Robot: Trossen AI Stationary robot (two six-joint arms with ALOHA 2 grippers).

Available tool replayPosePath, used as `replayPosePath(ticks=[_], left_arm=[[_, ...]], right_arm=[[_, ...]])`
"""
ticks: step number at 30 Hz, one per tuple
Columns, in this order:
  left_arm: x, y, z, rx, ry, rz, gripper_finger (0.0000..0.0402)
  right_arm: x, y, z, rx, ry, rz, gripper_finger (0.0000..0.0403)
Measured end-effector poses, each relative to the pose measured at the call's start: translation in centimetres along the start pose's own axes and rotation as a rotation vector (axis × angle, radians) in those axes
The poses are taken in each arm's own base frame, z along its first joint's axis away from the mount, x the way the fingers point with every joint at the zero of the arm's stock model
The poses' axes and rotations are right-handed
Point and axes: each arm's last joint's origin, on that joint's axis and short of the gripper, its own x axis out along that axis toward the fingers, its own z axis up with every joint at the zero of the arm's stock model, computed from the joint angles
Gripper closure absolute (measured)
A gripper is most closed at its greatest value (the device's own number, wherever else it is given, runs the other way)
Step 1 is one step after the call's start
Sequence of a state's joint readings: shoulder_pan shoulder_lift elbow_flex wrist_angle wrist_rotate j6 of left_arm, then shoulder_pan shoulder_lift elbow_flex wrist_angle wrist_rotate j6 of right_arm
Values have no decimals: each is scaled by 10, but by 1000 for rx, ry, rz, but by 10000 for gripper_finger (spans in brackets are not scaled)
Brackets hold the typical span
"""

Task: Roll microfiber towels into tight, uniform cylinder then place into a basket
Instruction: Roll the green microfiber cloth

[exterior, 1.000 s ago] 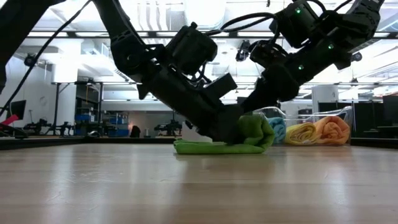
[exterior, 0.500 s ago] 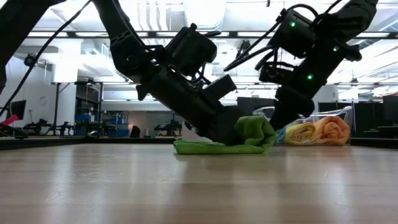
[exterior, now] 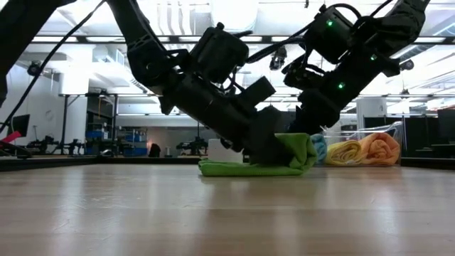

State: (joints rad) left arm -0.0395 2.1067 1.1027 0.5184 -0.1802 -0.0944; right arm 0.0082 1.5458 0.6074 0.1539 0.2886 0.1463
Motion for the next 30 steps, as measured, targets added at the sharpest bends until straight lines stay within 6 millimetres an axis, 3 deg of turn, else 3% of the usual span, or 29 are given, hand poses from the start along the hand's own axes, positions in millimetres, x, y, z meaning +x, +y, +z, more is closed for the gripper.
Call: replayPosePath(ticks=[10,30], left_arm=[[-2,2,-6,38,57,48,401],[-24,4,14,46,95,67,401]], right_arm=[[-3,0,5,16,-28,5,394],[-3,0,5,20,-31,5,394]])
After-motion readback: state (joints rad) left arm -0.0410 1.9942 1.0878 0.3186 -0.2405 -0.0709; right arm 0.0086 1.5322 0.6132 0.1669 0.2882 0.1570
